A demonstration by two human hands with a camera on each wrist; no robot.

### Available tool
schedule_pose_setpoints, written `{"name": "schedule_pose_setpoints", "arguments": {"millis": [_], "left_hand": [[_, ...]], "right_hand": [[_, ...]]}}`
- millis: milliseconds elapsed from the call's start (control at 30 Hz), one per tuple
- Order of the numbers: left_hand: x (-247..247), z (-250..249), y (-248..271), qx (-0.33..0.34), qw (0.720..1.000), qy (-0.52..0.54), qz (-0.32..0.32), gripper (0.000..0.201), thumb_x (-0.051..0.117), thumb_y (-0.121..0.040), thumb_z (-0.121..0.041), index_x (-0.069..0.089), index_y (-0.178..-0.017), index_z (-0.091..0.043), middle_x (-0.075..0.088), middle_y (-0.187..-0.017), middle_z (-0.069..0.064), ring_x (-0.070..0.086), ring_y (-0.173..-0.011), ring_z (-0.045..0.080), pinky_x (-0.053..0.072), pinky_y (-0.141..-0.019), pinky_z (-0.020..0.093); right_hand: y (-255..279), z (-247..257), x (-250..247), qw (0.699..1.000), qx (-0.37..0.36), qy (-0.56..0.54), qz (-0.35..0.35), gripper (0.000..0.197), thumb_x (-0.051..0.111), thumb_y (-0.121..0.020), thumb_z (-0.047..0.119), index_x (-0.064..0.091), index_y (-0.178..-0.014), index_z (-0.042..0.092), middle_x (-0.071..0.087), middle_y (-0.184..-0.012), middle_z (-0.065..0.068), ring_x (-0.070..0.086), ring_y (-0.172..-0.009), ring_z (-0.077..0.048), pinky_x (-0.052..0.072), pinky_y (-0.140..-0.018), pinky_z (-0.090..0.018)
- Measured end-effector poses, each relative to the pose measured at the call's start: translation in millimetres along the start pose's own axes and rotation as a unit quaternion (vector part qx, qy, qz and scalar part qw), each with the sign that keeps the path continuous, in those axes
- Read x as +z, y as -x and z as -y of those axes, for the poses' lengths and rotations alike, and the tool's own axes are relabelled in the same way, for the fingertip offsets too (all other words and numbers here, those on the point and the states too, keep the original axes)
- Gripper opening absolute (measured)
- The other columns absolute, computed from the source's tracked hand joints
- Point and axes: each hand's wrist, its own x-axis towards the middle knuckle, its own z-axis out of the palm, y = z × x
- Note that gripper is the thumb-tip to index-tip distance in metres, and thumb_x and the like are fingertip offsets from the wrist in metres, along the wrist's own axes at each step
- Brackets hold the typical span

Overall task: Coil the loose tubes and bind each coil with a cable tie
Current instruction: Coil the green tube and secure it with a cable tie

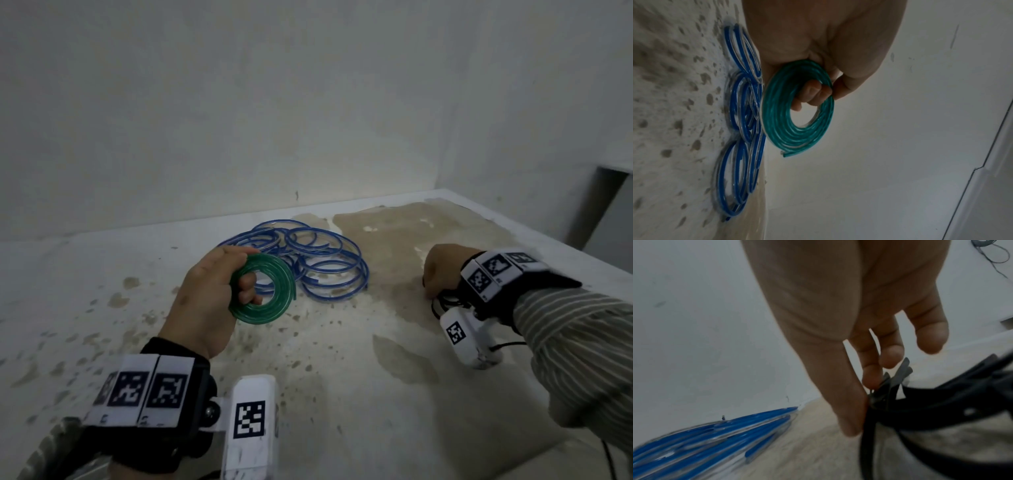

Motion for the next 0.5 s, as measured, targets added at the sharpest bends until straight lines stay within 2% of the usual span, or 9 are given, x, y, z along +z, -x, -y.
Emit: {"name": "schedule_pose_setpoints", "arguments": {"millis": [100,167,233,267,300,367,400,467,500], "left_hand": [[-0.4,-0.8,0.5,0.002,1.000,-0.011,0.004,0.024,0.034,-0.097,-0.007,0.056,-0.086,-0.006,0.042,-0.049,0.000,0.035,-0.041,0.012,0.043,-0.045,0.023],[-2.2,-1.2,0.8,0.001,1.000,-0.014,0.002,0.025,0.034,-0.097,-0.007,0.056,-0.086,-0.006,0.041,-0.050,0.001,0.035,-0.041,0.012,0.043,-0.045,0.024],[-3.8,-0.6,0.4,0.001,1.000,-0.017,0.000,0.025,0.034,-0.097,-0.008,0.056,-0.086,-0.007,0.041,-0.050,0.001,0.035,-0.042,0.013,0.043,-0.046,0.024],[-4.2,0.0,0.2,0.000,1.000,-0.019,0.000,0.025,0.034,-0.097,-0.008,0.056,-0.086,-0.007,0.042,-0.050,0.000,0.035,-0.042,0.013,0.044,-0.046,0.024],[-4.1,0.7,0.1,-0.001,1.000,-0.019,0.001,0.025,0.034,-0.097,-0.008,0.056,-0.086,-0.007,0.042,-0.050,0.000,0.035,-0.042,0.013,0.044,-0.046,0.024],[-3.2,2.0,0.4,-0.002,1.000,-0.017,0.005,0.025,0.034,-0.097,-0.007,0.057,-0.086,-0.006,0.042,-0.049,0.000,0.036,-0.042,0.012,0.044,-0.045,0.024],[-2.3,2.6,0.6,-0.001,1.000,-0.016,0.009,0.026,0.033,-0.097,-0.007,0.057,-0.086,-0.006,0.042,-0.049,0.000,0.036,-0.042,0.012,0.044,-0.045,0.023],[-1.1,3.2,1.1,-0.001,1.000,-0.014,0.015,0.026,0.033,-0.097,-0.007,0.056,-0.085,-0.006,0.042,-0.048,0.000,0.037,-0.041,0.012,0.045,-0.044,0.022],[-1.2,3.2,0.9,0.001,1.000,-0.016,0.017,0.026,0.033,-0.097,-0.006,0.056,-0.085,-0.007,0.043,-0.048,-0.001,0.037,-0.040,0.011,0.044,-0.044,0.021]], "right_hand": [[-8.5,7.1,2.6,1.000,0.004,0.028,-0.004,0.027,0.071,-0.076,0.026,0.060,-0.063,0.005,0.048,-0.055,-0.010,0.047,-0.050,-0.020,0.038,-0.049,-0.024],[-17.5,4.7,7.5,0.999,0.023,0.027,-0.022,0.031,0.069,-0.077,0.024,0.049,-0.061,0.006,0.038,-0.050,-0.007,0.040,-0.045,-0.016,0.033,-0.044,-0.021],[-26.6,1.0,6.8,0.998,0.040,0.029,-0.030,0.035,0.072,-0.071,0.028,0.048,-0.054,0.009,0.043,-0.047,-0.004,0.046,-0.042,-0.016,0.043,-0.044,-0.023],[-24.0,1.2,5.5,0.998,0.051,0.033,-0.020,0.033,0.073,-0.071,0.029,0.049,-0.056,0.011,0.044,-0.049,-0.002,0.046,-0.043,-0.014,0.050,-0.050,-0.026],[-19.3,3.7,2.6,0.998,0.053,0.022,-0.029,0.030,0.072,-0.074,0.027,0.049,-0.063,0.012,0.042,-0.053,0.000,0.043,-0.046,-0.012,0.051,-0.058,-0.029],[-19.4,1.3,2.7,0.998,0.066,0.010,-0.015,0.030,0.075,-0.073,0.022,0.046,-0.070,0.015,0.039,-0.059,0.001,0.038,-0.052,-0.013,0.043,-0.067,-0.030],[-28.4,-3.6,3.4,0.998,0.064,0.006,-0.021,0.031,0.077,-0.070,0.023,0.047,-0.067,0.017,0.040,-0.058,0.000,0.041,-0.052,-0.016,0.045,-0.065,-0.031],[-49.0,-15.7,11.4,0.997,0.071,0.014,0.005,0.036,0.076,-0.067,0.032,0.048,-0.049,0.018,0.042,-0.046,-0.001,0.043,-0.044,-0.021,0.053,-0.051,-0.031],[-56.3,-21.3,15.7,0.998,0.051,0.013,-0.026,0.038,0.072,-0.068,0.033,0.048,-0.044,0.016,0.041,-0.043,-0.002,0.041,-0.041,-0.021,0.051,-0.046,-0.030]]}}
